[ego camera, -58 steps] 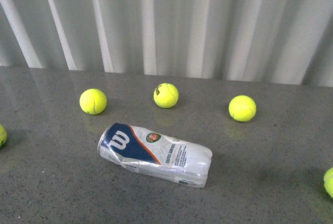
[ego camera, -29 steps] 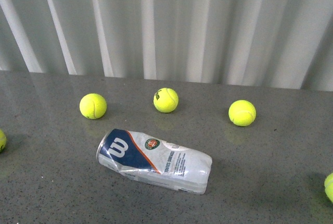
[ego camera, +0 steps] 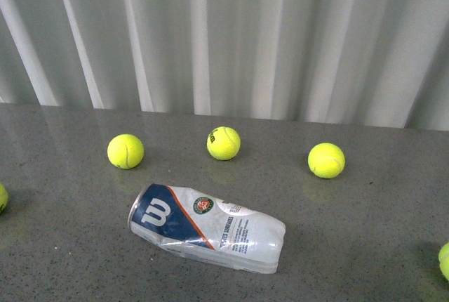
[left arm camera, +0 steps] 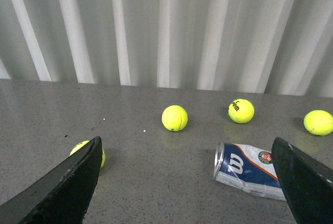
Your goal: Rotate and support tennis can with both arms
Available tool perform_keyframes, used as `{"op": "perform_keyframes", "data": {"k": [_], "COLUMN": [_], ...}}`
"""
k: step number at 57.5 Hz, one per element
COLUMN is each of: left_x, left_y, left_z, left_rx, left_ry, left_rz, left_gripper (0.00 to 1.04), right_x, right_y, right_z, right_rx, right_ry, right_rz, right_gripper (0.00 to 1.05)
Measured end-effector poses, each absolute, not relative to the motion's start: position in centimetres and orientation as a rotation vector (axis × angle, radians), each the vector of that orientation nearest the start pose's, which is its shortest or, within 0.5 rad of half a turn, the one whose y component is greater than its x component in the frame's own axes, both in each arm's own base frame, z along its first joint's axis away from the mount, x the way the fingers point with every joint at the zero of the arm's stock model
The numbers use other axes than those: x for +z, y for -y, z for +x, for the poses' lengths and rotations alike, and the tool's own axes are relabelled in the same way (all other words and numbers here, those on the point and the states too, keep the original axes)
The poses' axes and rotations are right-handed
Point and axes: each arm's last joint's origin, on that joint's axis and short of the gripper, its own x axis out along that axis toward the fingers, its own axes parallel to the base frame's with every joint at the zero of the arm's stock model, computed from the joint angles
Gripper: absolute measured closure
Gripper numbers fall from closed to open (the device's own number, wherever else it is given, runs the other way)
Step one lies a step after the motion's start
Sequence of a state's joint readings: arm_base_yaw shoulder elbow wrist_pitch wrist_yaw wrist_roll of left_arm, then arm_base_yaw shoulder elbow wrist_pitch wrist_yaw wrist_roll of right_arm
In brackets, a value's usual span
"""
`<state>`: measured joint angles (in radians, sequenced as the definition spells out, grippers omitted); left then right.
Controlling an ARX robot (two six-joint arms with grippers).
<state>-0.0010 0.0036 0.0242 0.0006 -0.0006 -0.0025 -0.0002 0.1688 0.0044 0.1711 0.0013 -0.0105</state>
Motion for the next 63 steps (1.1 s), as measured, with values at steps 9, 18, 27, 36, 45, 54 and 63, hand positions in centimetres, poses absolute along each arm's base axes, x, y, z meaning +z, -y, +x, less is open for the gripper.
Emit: {"op": "perform_keyframes", "data": {"k": [9,18,27,36,45,54,63], "left_x": [17.2,17.2,17.2,17.2,17.1,20.0,22.1], "left_y": [0.0,0.0,0.0,0.0,0.1,-0.2,-0.4], "left_z": [9.6,9.6,9.6,9.6,9.9,14.8,22.3], "left_rx": [0.000,0.000,-0.001,0.000,-0.156,-0.202,-0.214], "left_ry": [0.021,0.022,0.022,0.022,-0.204,-0.296,-0.298], "left_rz": [-0.002,-0.002,-0.002,-0.002,-0.075,-0.094,-0.040], "left_gripper": [0.07,0.07,0.07,0.07,0.07,0.07,0.07], "right_x": [16.5,16.5,16.5,16.5,16.5,16.5,16.5], "right_y": [0.0,0.0,0.0,0.0,0.0,0.0,0.0], "right_z": [9.8,9.8,9.8,9.8,9.8,9.8,9.8], "right_rx": [0.000,0.000,0.000,0.000,-0.002,0.000,0.000], "right_ry": [0.005,0.001,0.001,0.001,0.001,0.002,0.002], "right_rz": [-0.010,-0.010,-0.010,-0.010,-0.010,-0.009,-0.010], "right_gripper": [1.01,1.01,0.78,0.50,0.24,0.07,0.07]}}
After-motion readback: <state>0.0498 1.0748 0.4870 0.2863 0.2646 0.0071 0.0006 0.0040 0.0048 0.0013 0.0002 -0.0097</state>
